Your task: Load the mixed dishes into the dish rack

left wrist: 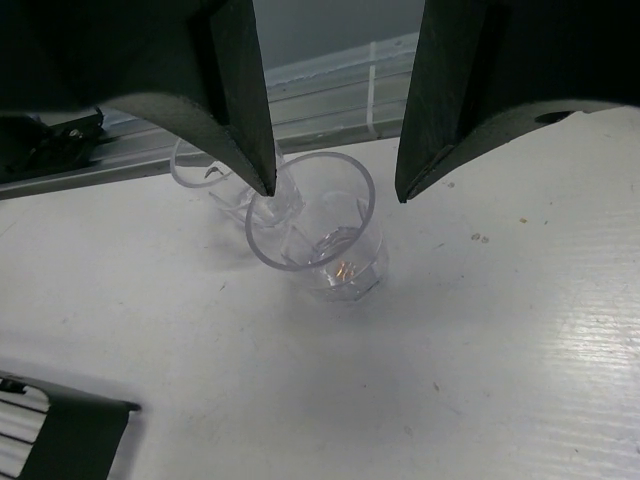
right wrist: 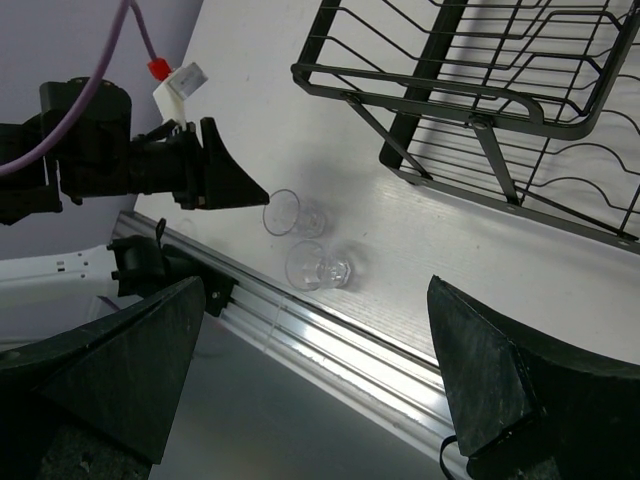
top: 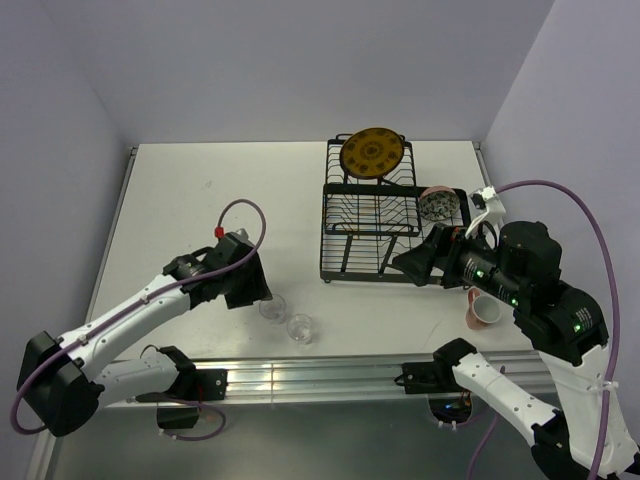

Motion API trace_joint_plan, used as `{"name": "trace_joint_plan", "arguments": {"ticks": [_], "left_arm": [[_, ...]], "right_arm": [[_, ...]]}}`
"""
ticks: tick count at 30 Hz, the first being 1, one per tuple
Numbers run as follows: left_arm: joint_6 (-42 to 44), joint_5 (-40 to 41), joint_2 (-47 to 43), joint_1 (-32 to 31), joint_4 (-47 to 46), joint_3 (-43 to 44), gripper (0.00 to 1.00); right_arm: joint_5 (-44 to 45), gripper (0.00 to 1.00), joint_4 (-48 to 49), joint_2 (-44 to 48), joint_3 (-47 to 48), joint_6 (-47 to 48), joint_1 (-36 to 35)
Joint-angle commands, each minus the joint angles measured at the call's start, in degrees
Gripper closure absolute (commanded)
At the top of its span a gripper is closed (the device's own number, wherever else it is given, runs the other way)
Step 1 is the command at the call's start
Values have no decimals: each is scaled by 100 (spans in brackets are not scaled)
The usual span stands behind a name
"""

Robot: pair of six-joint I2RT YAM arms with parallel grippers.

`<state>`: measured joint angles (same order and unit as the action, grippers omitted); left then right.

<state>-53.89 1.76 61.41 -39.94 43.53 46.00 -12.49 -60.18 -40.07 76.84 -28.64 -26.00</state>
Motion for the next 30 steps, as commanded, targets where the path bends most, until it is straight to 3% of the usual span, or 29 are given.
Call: {"name": "trace_joint_plan", "arguments": {"ticks": [1,6,20,23,26,27,30], "left_arm": [[-69,87,187,-154,-205,-47,43],[-78,342,363,-321,-82,-64,44],[18,44,635,-347,-564,-513,52],[176,-35,925,-347,-644,-382,61],[414,44,1162,-347,-512,-57,80],[527,61,1207,-339,-468,101,97],[747,202,1304,-295,-118,434,100]], "right_arm": [[124,1,-20,8,217,122,7],[107,0,7,17,191,131,7],[-43,0,-2,-167,341,78,7],[-130,0,33,-202,341,43,16],[-210,0,51,-237,367,61,16],[-201,0,51,-246,376,78,7],[-184,0,42,-325,472,104,16]]}}
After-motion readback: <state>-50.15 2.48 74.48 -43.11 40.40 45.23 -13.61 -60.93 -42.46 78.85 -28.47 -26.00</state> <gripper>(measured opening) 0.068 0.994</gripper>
